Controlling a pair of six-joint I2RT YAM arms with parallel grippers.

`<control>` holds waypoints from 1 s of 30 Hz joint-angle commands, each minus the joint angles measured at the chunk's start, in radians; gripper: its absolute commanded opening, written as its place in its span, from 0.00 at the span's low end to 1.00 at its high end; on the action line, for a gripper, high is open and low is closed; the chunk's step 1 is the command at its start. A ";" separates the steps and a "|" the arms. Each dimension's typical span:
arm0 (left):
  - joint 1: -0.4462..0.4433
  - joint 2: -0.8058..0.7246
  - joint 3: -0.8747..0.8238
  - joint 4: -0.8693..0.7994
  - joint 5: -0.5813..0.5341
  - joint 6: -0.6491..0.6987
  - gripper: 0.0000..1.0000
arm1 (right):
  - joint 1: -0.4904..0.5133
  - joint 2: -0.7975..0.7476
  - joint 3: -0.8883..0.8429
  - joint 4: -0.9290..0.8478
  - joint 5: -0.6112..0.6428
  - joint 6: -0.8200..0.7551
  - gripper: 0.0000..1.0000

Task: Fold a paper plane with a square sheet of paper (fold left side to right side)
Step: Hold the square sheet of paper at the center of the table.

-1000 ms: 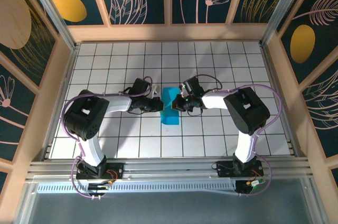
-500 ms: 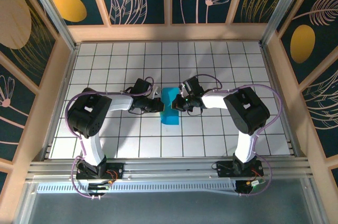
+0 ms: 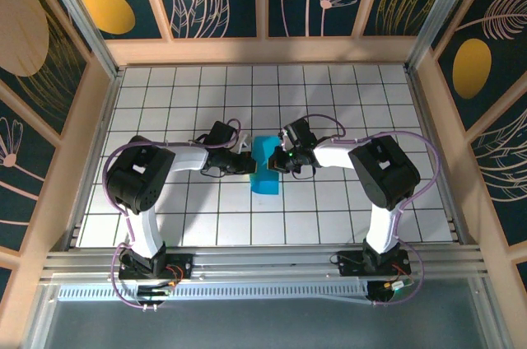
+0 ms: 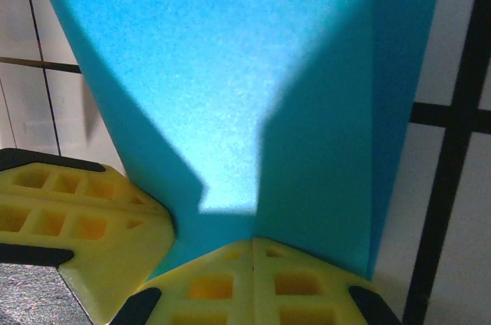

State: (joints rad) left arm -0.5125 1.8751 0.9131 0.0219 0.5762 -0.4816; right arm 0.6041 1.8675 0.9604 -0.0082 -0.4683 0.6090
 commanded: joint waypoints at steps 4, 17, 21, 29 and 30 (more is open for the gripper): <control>-0.001 0.057 -0.006 -0.062 -0.070 0.020 0.00 | 0.008 -0.034 0.030 0.012 0.017 0.013 0.00; -0.002 0.055 -0.005 -0.062 -0.075 0.012 0.00 | 0.014 0.092 0.143 0.096 -0.030 0.035 0.00; -0.003 0.054 -0.005 -0.062 -0.075 0.012 0.00 | 0.019 0.119 0.153 0.097 -0.030 0.035 0.00; -0.003 0.042 -0.013 -0.069 -0.072 0.016 0.00 | 0.020 0.149 0.143 0.064 0.013 0.035 0.00; -0.002 0.038 -0.016 -0.069 -0.070 0.015 0.00 | 0.021 0.152 0.142 0.051 0.022 0.033 0.00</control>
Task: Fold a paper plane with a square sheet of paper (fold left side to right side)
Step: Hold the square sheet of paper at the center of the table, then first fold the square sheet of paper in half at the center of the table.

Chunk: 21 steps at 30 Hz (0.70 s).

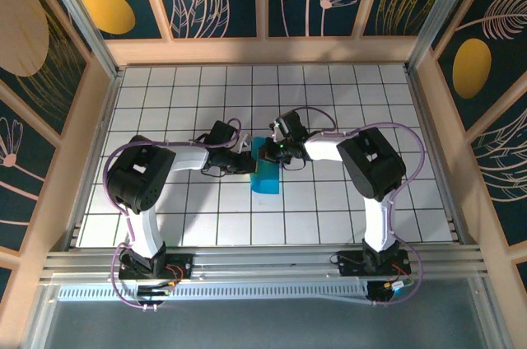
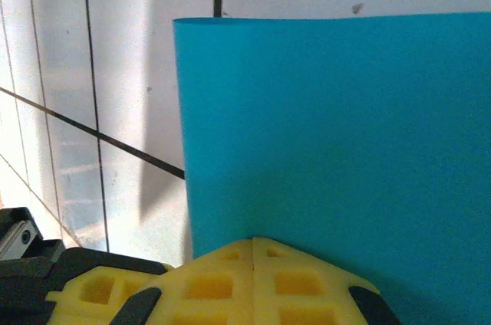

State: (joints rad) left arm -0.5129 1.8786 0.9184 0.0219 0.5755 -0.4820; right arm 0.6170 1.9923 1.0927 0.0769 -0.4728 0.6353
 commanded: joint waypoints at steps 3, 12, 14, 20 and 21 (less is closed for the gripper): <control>-0.002 0.018 -0.046 -0.068 -0.064 0.011 0.00 | 0.004 0.037 0.005 -0.079 0.056 -0.001 0.00; -0.028 -0.069 -0.173 -0.071 -0.046 -0.012 0.00 | -0.022 0.038 -0.040 -0.097 0.080 0.000 0.00; -0.042 -0.096 -0.214 -0.067 -0.038 -0.025 0.00 | -0.024 0.039 -0.041 -0.098 0.081 -0.002 0.00; -0.063 -0.173 -0.302 -0.059 -0.031 -0.061 0.00 | -0.024 0.043 -0.041 -0.095 0.076 -0.008 0.00; -0.065 -0.196 -0.305 -0.065 -0.029 -0.061 0.00 | -0.025 0.043 -0.041 -0.094 0.077 -0.008 0.00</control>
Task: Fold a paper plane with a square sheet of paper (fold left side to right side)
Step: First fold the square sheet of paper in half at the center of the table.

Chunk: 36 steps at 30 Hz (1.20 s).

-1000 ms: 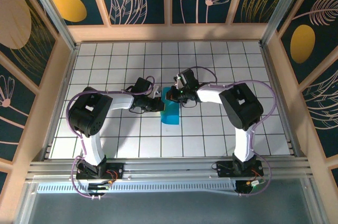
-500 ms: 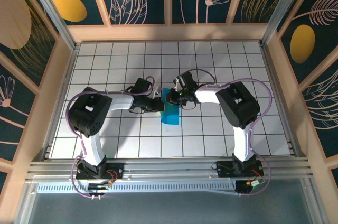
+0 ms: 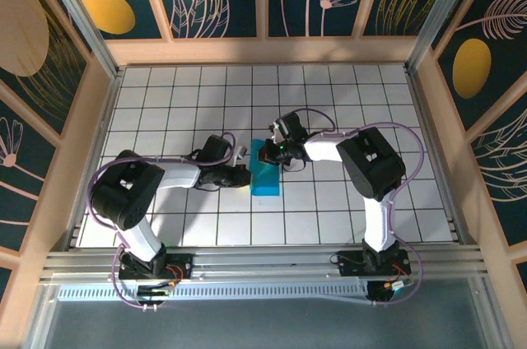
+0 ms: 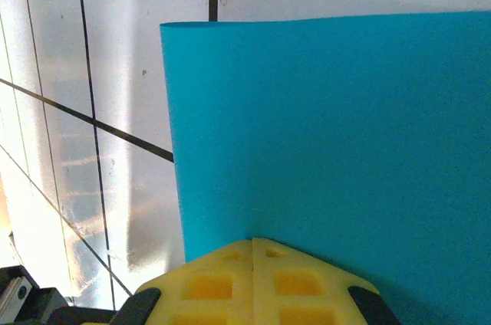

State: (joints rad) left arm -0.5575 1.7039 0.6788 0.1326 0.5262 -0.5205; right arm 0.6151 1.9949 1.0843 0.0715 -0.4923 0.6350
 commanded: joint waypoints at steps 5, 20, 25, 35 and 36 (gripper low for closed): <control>-0.021 -0.062 -0.072 -0.189 0.028 -0.029 0.00 | -0.022 0.040 -0.031 -0.088 0.092 -0.014 0.00; 0.010 -0.055 0.180 -0.245 0.069 -0.022 0.01 | -0.016 0.043 -0.018 -0.105 0.084 -0.041 0.00; 0.011 0.018 0.192 -0.225 0.100 0.004 0.00 | -0.013 0.048 -0.007 -0.120 0.092 -0.049 0.00; 0.008 0.112 0.167 -0.210 0.139 0.020 0.01 | -0.008 0.064 0.005 -0.135 0.093 -0.055 0.00; 0.007 0.111 0.159 -0.211 0.142 0.019 0.01 | -0.007 0.064 0.008 -0.137 0.095 -0.057 0.00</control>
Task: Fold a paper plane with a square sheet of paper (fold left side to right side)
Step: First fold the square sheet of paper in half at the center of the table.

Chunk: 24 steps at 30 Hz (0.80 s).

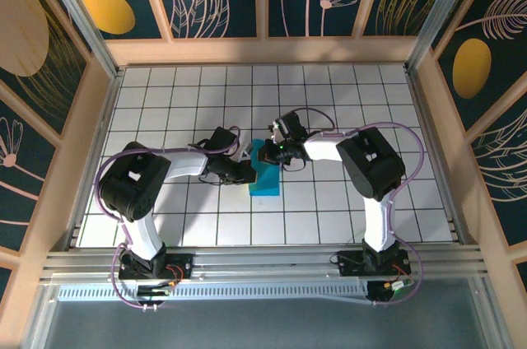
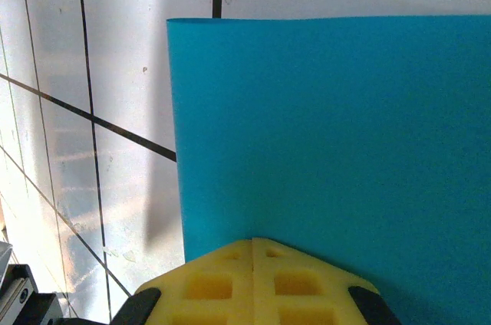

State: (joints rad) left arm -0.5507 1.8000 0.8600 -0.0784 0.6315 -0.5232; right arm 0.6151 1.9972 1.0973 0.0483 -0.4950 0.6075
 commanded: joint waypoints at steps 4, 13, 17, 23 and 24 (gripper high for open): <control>-0.004 0.002 -0.070 -0.001 0.034 0.010 0.01 | -0.007 0.066 0.000 -0.125 0.102 -0.035 0.00; -0.033 -0.054 -0.178 -0.017 0.027 -0.024 0.00 | -0.006 0.068 0.003 -0.139 0.110 -0.045 0.00; -0.046 -0.103 -0.208 -0.047 0.027 -0.029 0.00 | -0.006 0.068 0.003 -0.143 0.111 -0.048 0.00; -0.055 -0.165 -0.244 -0.102 0.013 -0.023 0.01 | -0.008 0.068 -0.002 -0.139 0.108 -0.050 0.00; -0.055 -0.175 -0.247 -0.109 0.004 -0.024 0.01 | -0.007 0.066 -0.002 -0.137 0.106 -0.051 0.00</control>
State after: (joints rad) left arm -0.5953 1.6447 0.6456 -0.0509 0.6430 -0.5430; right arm 0.6151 2.0022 1.1122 0.0212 -0.4950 0.5816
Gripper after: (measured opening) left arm 0.045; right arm 0.054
